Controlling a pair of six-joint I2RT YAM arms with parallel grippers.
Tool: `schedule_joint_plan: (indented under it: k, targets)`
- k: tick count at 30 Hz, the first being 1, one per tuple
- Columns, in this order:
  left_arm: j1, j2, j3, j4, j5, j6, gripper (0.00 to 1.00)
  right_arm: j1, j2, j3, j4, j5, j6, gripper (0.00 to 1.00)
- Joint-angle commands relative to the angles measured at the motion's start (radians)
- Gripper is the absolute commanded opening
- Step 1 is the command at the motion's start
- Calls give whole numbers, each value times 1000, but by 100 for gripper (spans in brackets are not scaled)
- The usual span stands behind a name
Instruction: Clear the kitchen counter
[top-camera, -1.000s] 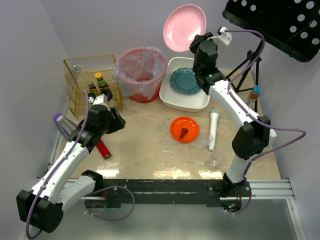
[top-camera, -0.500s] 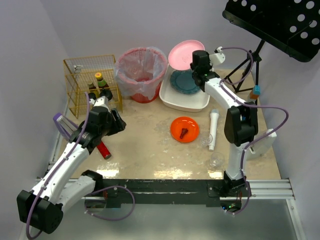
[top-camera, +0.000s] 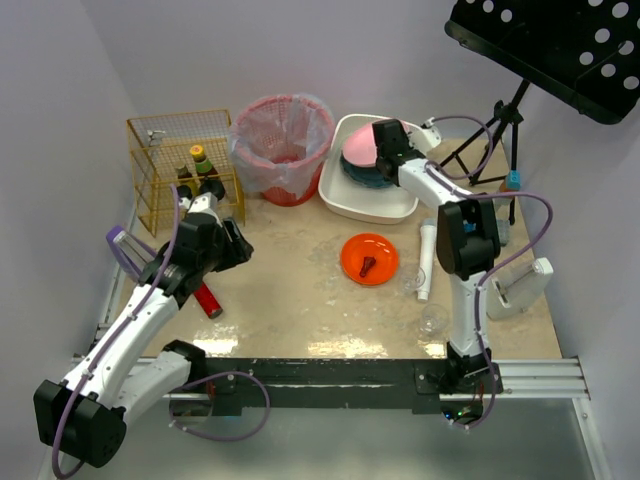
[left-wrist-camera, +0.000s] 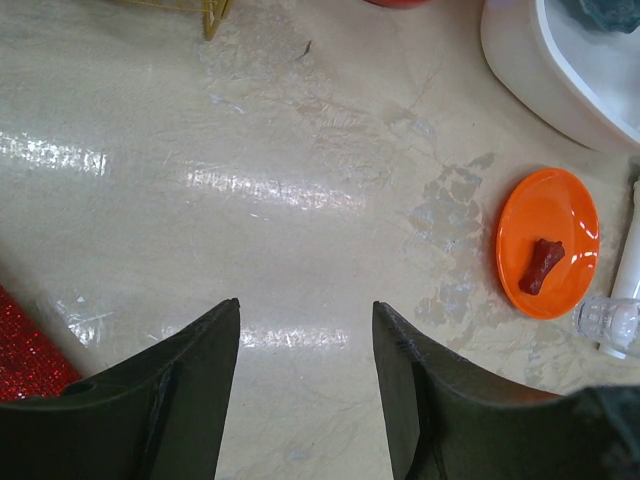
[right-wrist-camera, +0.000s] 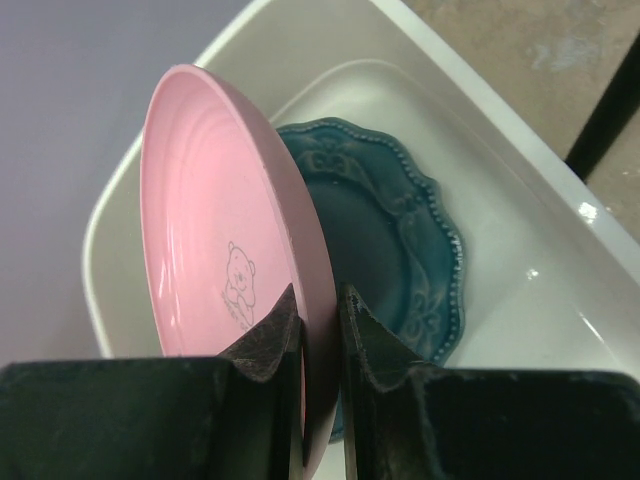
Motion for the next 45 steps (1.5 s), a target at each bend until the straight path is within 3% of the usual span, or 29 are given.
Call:
schedule_joint_plan:
  k: [1,9,24,34,45]
  targets:
    - [4,-4,-14,35,24,7,59,-3,-5,45,-33,105,78,0]
    - [3,10,-8,38,32,13,60,-4,43,52,-14,113,61,0]
    - [3,27,-10,48,44,9,59,-13,61,21,35,59,13,46]
    - [3,51,-23,79,66,4,60,-13,82,31,82,-33,-126,57]
    - [3,41,-45,90,66,4,59,-13,125,58,14,-28,-172,67]
